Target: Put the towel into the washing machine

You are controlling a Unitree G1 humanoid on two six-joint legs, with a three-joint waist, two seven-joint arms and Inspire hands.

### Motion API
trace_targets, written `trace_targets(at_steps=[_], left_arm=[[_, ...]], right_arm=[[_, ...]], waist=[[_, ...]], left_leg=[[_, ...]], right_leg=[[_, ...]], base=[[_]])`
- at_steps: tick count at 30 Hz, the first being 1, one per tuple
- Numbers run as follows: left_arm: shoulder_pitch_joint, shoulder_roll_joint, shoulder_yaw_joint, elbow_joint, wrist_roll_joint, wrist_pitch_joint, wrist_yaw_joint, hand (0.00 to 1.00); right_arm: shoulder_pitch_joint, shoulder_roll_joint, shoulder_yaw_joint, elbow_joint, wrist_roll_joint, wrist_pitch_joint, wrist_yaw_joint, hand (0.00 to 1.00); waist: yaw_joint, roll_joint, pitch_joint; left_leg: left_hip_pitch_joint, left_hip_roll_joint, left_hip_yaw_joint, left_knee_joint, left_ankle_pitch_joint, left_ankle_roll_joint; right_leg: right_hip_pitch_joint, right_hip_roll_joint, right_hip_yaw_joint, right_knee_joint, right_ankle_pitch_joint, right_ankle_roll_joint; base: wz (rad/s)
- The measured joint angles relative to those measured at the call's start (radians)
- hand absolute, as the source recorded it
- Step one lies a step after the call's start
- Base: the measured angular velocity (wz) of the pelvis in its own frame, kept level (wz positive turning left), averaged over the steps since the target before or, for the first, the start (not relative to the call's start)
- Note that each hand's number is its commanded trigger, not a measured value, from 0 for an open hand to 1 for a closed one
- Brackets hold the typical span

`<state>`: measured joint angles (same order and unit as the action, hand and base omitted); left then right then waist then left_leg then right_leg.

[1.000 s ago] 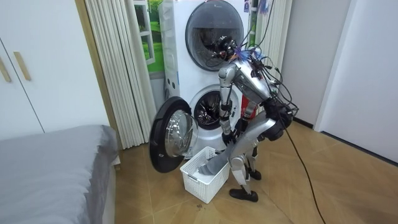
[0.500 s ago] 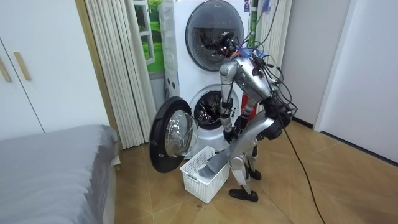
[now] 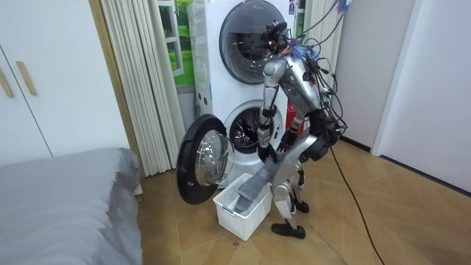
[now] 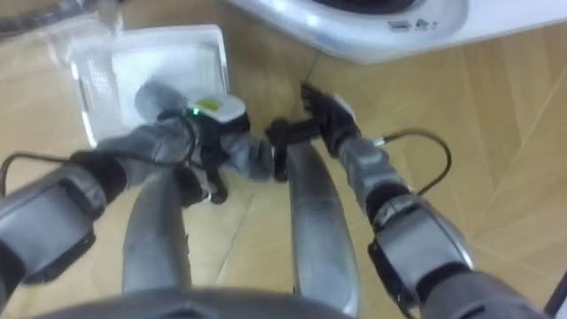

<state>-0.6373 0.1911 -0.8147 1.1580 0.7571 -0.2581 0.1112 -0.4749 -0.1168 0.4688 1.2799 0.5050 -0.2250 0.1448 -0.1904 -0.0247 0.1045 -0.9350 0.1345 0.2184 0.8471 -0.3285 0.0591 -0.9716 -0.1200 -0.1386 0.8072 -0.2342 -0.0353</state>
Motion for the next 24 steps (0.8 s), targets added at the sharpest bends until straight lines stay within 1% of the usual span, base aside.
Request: trace_targets(at_steps=[1, 3, 5, 7, 8, 9, 10, 11, 13, 14, 15, 16, 17, 18, 20, 21, 22, 23, 24], left_arm=[[0.004, 0.005, 0.014, -0.016, 0.0, 0.0, 0.022, 1.0], [0.008, 0.008, 0.03, -0.032, 0.001, -0.001, 0.061, 1.0], [0.015, 0.003, 0.054, -0.049, 0.001, -0.003, 0.092, 1.0], [0.034, -0.003, 0.088, -0.068, 0.0, -0.006, 0.138, 1.0], [0.042, -0.003, 0.094, -0.078, 0.0, -0.006, 0.145, 1.0], [0.059, -0.002, 0.109, -0.112, -0.002, -0.006, 0.149, 1.0], [0.064, -0.001, 0.11, -0.136, -0.012, -0.006, 0.154, 1.0], [0.065, -0.002, 0.11, -0.143, -0.028, -0.006, 0.158, 1.0], [0.08, -0.006, 0.122, -0.179, -0.122, -0.006, 0.163, 1.0], [0.084, -0.009, 0.129, -0.187, -0.145, -0.006, 0.163, 1.0], [0.092, -0.015, 0.143, -0.2, -0.2, -0.008, 0.163, 1.0], [0.097, -0.027, 0.152, -0.201, -0.269, -0.007, 0.159, 1.0], [0.101, -0.033, 0.159, -0.202, -0.311, -0.007, 0.152, 1.0], [0.116, -0.041, 0.183, -0.219, -0.399, -0.007, 0.129, 1.0], [0.136, -0.049, 0.188, -0.249, -0.648, -0.007, 0.052, 1.0], [0.14, -0.052, 0.189, -0.253, -0.705, -0.007, 0.028, 1.0], [0.151, -0.058, 0.19, -0.256, -0.831, -0.006, -0.024, 1.0], [0.158, -0.06, 0.19, -0.257, -0.91, -0.004, -0.053, 1.0], [0.174, -0.063, 0.189, -0.265, -1.035, 0.0, -0.105, 1.0]], right_arm=[[0.009, -0.013, 0.0, 0.0, 0.0, 0.003, -0.004, 0.0], [0.013, -0.022, 0.0, 0.0, 0.0, 0.008, -0.018, 0.0], [0.016, -0.032, -0.001, 0.0, -0.004, 0.008, -0.023, 0.0], [0.024, -0.039, -0.017, 0.0, -0.007, 0.009, -0.022, 0.0], [0.027, -0.039, -0.02, -0.001, -0.008, 0.009, -0.023, 0.0], [0.031, -0.04, -0.022, -0.003, -0.014, 0.009, -0.023, 0.0], [0.038, -0.044, -0.022, -0.005, -0.016, 0.009, -0.024, 0.0], [0.04, -0.044, -0.022, -0.005, -0.017, 0.011, -0.024, 0.0], [0.041, -0.044, -0.022, -0.008, -0.017, 0.018, -0.023, 0.0], [0.041, -0.043, -0.021, -0.009, -0.018, 0.018, -0.023, 0.0], [0.043, -0.043, -0.022, -0.01, -0.018, 0.018, -0.024, 0.0], [0.047, -0.044, -0.021, -0.014, -0.016, 0.018, -0.024, 0.0], [0.05, -0.044, -0.022, -0.017, -0.017, 0.019, -0.024, 0.0], [0.053, -0.043, -0.023, -0.028, -0.031, 0.021, -0.024, 0.0], [0.055, -0.041, -0.021, -0.038, -0.047, 0.025, -0.023, 0.0], [0.056, -0.038, -0.023, -0.038, -0.047, 0.027, -0.024, 0.0], [0.06, -0.032, -0.025, -0.038, -0.056, 0.031, -0.024, 0.0], [0.063, -0.028, -0.026, -0.04, -0.065, 0.032, -0.023, 0.0], [0.066, -0.023, -0.025, -0.041, -0.082, 0.036, -0.023, 0.0]], waist=[[0.007, 0.006, -0.0018], [0.014, 0.008, -0.0033], [0.029, 0.014, -0.0056], [0.041, 0.02, -0.008], [0.045, 0.023, -0.0102], [0.049, 0.029, -0.0133], [0.056, 0.034, -0.0163], [0.059, 0.036, -0.0171], [0.074, 0.038, -0.0189], [0.076, 0.038, -0.0189], [0.077, 0.038, -0.0191], [0.083, 0.038, -0.0193], [0.086, 0.037, -0.0197], [0.087, 0.037, -0.0199], [0.087, 0.035, -0.0207], [0.088, 0.035, -0.0211], [0.087, 0.03, -0.0236], [0.087, 0.027, -0.0258], [0.085, 0.019, -0.0304]], left_leg=[[0.011, -0.008, -0.004, -0.007, 0.001, -0.002], [0.029, -0.008, -0.004, -0.019, 0.004, -0.002], [0.047, -0.009, -0.004, -0.025, 0.004, -0.002], [0.088, -0.012, -0.003, -0.047, 0.007, -0.002], [0.097, -0.013, -0.004, -0.054, 0.009, -0.003], [0.116, -0.016, -0.006, -0.069, 0.013, -0.004], [0.132, -0.025, -0.008, -0.086, 0.018, -0.005], [0.14, -0.025, -0.009, -0.093, 0.021, -0.005], [0.169, -0.029, -0.015, -0.113, 0.025, -0.008], [0.174, -0.031, -0.015, -0.117, 0.026, -0.008], [0.187, -0.041, -0.016, -0.128, 0.032, -0.008], [0.195, -0.043, -0.017, -0.135, 0.034, -0.008], [0.198, -0.044, -0.016, -0.138, 0.034, -0.008], [0.199, -0.045, -0.017, -0.138, 0.035, -0.007], [0.198, -0.055, -0.019, -0.142, 0.042, -0.004], [0.199, -0.054, -0.017, -0.144, 0.044, -0.003], [0.201, -0.055, -0.02, -0.148, 0.045, -0.002], [0.203, -0.057, -0.022, -0.15, 0.045, -0.002], [0.204, -0.059, -0.023, -0.153, 0.047, -0.001]], right_leg=[[0.014, 0.0, -0.003, -0.009, 0.0, 0.0], [0.031, 0.0, -0.003, -0.014, 0.001, 0.002], [0.055, 0.001, -0.004, -0.028, 0.003, 0.005], [0.095, 0.0, -0.008, -0.044, 0.002, 0.007], [0.105, 0.0, -0.011, -0.052, 0.004, 0.009], [0.126, 0.0, -0.019, -0.068, 0.006, 0.01], [0.144, -0.002, -0.027, -0.08, 0.007, 0.011], [0.153, -0.004, -0.03, -0.085, 0.007, 0.011], [0.181, -0.011, -0.031, -0.098, 0.007, 0.013], [0.186, -0.013, -0.033, -0.098, 0.007, 0.013], [0.195, -0.02, -0.036, -0.097, 0.006, 0.015], [0.202, -0.023, -0.037, -0.098, 0.005, 0.017], [0.205, -0.024, -0.037, -0.099, 0.004, 0.017], [0.208, -0.027, -0.04, -0.099, 0.004, 0.018], [0.21, -0.033, -0.041, -0.108, 0.003, 0.019], [0.212, -0.033, -0.041, -0.11, 0.003, 0.019], [0.214, -0.035, -0.043, -0.112, 0.003, 0.02], [0.214, -0.038, -0.044, -0.112, 0.004, 0.02], [0.215, -0.036, -0.044, -0.115, 0.005, 0.022]], base=[[0.06], [0.04], [0.0], [0.06], [0.0], [0.08], [0.15], [0.16], [0.07], [0.1], [0.13], [0.12], [0.06], [0.07], [0.13], [0.08], [0.0], [0.0], [0.0]])
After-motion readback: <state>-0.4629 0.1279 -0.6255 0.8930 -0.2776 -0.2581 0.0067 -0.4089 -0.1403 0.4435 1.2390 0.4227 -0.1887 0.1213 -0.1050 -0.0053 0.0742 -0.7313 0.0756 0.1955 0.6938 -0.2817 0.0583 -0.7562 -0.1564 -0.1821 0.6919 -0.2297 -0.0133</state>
